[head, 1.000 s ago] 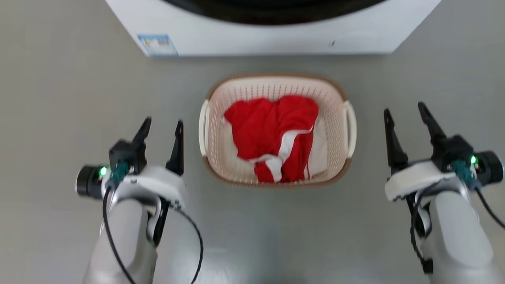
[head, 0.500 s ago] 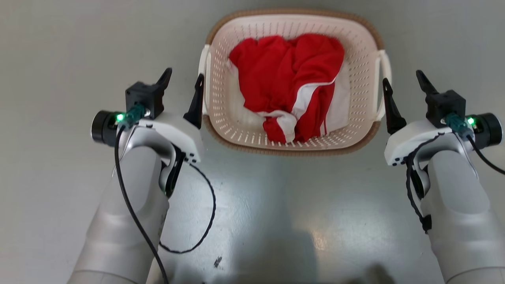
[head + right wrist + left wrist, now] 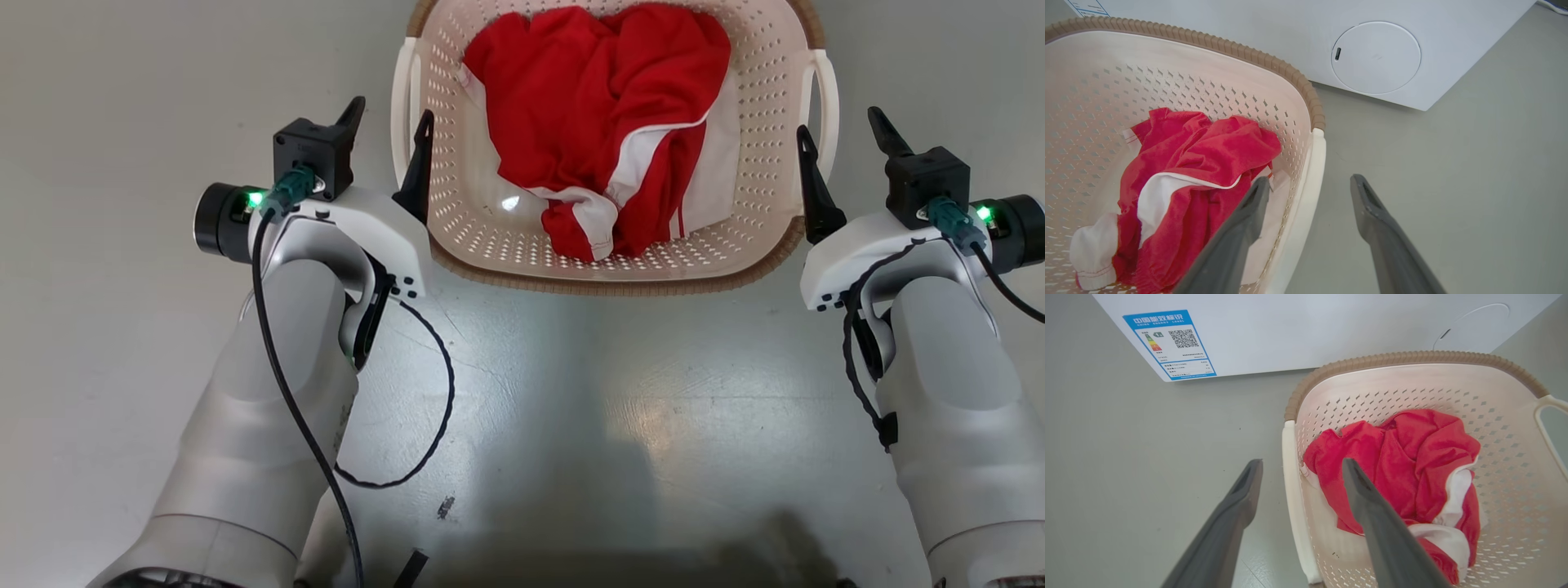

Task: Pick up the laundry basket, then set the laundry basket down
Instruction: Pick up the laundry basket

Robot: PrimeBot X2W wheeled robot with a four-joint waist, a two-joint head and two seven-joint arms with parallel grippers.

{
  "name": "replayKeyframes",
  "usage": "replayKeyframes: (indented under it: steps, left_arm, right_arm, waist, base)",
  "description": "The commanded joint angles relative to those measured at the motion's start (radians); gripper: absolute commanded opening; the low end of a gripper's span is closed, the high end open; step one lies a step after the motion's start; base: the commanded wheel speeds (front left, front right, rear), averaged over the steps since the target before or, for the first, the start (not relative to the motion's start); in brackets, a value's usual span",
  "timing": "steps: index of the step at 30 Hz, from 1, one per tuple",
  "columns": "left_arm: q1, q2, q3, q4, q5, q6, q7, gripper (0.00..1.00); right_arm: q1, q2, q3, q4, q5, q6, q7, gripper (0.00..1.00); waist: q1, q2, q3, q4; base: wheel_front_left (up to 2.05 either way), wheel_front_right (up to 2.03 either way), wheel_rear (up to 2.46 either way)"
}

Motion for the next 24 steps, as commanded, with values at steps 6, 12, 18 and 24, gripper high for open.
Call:
replayKeyframes:
  steps: [6, 12, 18, 24]
  left_arm:
    - [-0.024, 0.023, 0.029, -0.001, 0.014, 0.008, -0.005, 1.0]
    - [-0.056, 0.023, 0.039, 0.008, 0.015, 0.01, -0.005, 1.0]
    - [-0.085, 0.023, 0.031, 0.03, 0.018, 0.01, -0.005, 1.0]
    - [-0.12, 0.023, 0.02, 0.061, 0.031, 0.01, -0.005, 1.0]
  right_arm:
    - [0.002, 0.019, 0.019, -0.019, -0.005, 0.006, -0.01, 1.0]
    - [-0.019, 0.021, 0.024, -0.016, -0.006, 0.006, -0.01, 1.0]
    - [-0.048, 0.024, 0.032, -0.004, -0.007, 0.006, -0.01, 1.0]
    - [-0.08, 0.025, 0.033, 0.018, -0.005, 0.006, -0.01, 1.0]
  waist:
    - [-0.0001, 0.0, 0.044, -0.01]
    - [-0.0001, 0.0, 0.087, -0.005]
    - [-0.0001, 0.0, 0.118, 0.002]
    - [-0.0001, 0.0, 0.14, 0.002]
  base:
    - [0.0, 0.0, 0.0]
    - [0.0, 0.0, 0.0]
    - [0.0, 0.0, 0.0]
    - [0.0, 0.0, 0.0]
